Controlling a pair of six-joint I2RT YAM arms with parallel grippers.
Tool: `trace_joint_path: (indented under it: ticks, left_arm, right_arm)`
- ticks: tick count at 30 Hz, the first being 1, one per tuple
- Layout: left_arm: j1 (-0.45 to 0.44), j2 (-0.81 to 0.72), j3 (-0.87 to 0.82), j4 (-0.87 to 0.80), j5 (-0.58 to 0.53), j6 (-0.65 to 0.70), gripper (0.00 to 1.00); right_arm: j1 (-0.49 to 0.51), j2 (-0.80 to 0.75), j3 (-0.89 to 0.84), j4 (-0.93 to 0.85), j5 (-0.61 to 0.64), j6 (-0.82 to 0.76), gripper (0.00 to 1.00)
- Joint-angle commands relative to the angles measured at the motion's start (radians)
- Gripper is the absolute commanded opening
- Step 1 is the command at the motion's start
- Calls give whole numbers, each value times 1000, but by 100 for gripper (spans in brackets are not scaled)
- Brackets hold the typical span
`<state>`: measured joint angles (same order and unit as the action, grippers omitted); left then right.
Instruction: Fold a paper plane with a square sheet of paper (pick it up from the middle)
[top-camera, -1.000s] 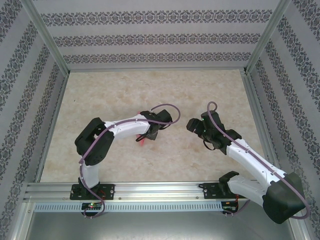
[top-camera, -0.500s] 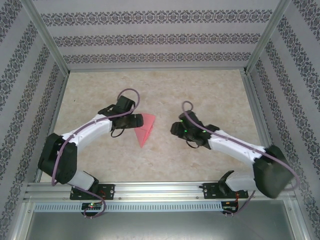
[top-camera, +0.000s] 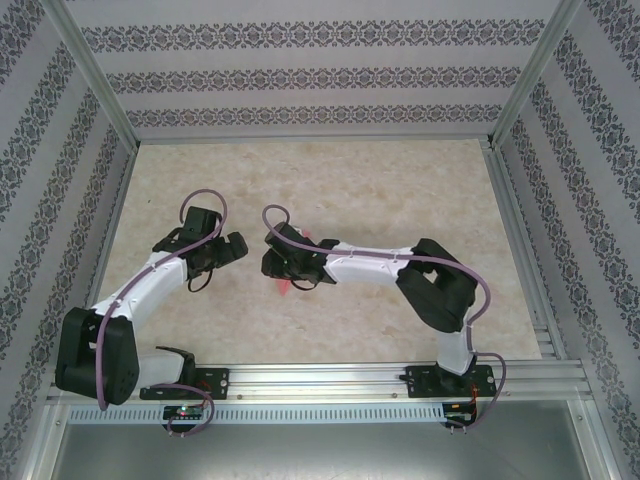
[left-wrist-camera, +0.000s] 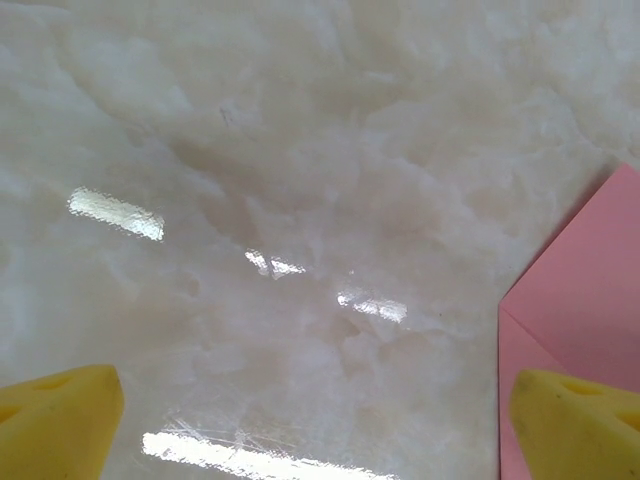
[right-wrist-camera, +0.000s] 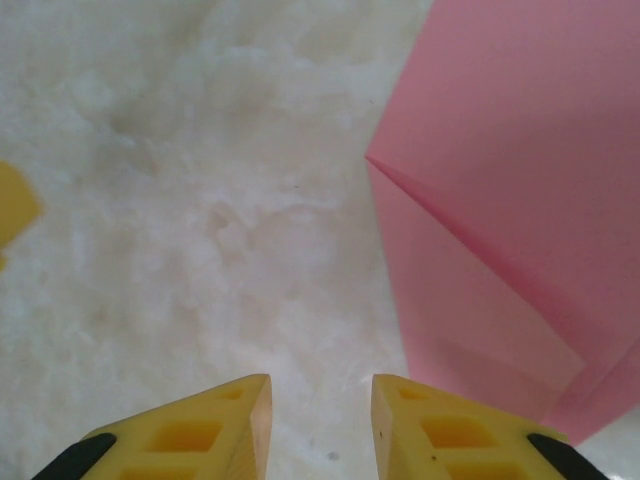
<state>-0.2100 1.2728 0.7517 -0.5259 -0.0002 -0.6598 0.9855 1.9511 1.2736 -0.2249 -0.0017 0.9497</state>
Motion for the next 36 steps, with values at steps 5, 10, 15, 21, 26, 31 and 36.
trace_joint_path:
  ticks: [5, 10, 15, 21, 26, 31, 36]
  left_arm:
    - [17, -19, -12, 34, 38, -6, 99]
    - [18, -20, -10, 42, 89, 25, 100]
    - [17, -28, -17, 69, 168, 56, 100]
    - [14, -26, -26, 103, 249, 61, 100]
    - [11, -23, -34, 129, 293, 58, 100]
    - [7, -27, -46, 152, 315, 45, 100]
    - [3, -20, -48, 168, 323, 33, 100]
  right_arm:
    - [-27, 79, 42, -60, -53, -31, 33]
    - [-50, 74, -1, -133, -111, -178, 32]
    - [-93, 3, -112, -265, -204, -515, 33]
    - [-205, -163, -263, -382, -279, -787, 35]
    - [-217, -318, -221, -394, -239, -724, 40]
    - [-206, -385, -229, -268, -87, -366, 43]
    - [-162, -271, -144, -249, -37, -267, 42]
